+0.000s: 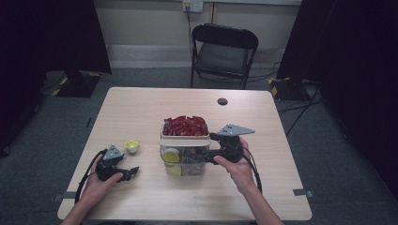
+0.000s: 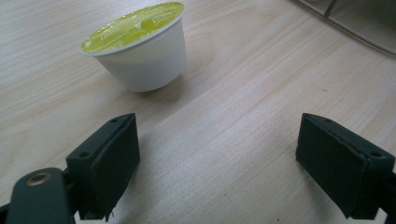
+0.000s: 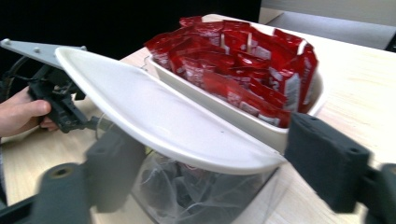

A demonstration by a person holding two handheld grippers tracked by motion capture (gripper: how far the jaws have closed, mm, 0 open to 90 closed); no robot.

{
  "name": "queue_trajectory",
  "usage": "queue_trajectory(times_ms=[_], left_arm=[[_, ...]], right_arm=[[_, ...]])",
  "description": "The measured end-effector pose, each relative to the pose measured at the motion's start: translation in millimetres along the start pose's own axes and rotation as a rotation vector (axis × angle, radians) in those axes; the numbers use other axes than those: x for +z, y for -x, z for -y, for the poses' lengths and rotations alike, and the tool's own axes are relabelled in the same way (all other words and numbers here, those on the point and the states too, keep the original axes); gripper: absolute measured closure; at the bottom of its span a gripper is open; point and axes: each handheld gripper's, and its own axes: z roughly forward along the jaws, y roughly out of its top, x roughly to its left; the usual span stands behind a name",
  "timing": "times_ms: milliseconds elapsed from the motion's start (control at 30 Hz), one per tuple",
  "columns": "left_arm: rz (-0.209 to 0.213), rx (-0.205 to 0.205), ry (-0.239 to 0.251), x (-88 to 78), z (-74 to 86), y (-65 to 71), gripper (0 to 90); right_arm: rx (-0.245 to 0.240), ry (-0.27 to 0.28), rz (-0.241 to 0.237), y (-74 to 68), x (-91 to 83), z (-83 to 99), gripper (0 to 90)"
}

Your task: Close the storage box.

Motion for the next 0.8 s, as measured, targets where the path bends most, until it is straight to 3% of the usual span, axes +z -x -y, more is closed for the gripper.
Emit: queue_trajectory(times_ms=[467, 800], left_arm=[[0.000, 0.000, 0.000, 0.0, 0.0, 0.0, 13.0], [0.000, 0.000, 0.000, 0.0, 0.0, 0.0, 13.0]], right_arm=[[0.018, -0.007, 0.020, -1.5, -2.4, 20.8, 16.0], [0.026, -0.046, -0.007, -5.1, 1.3, 35.9, 17.0]])
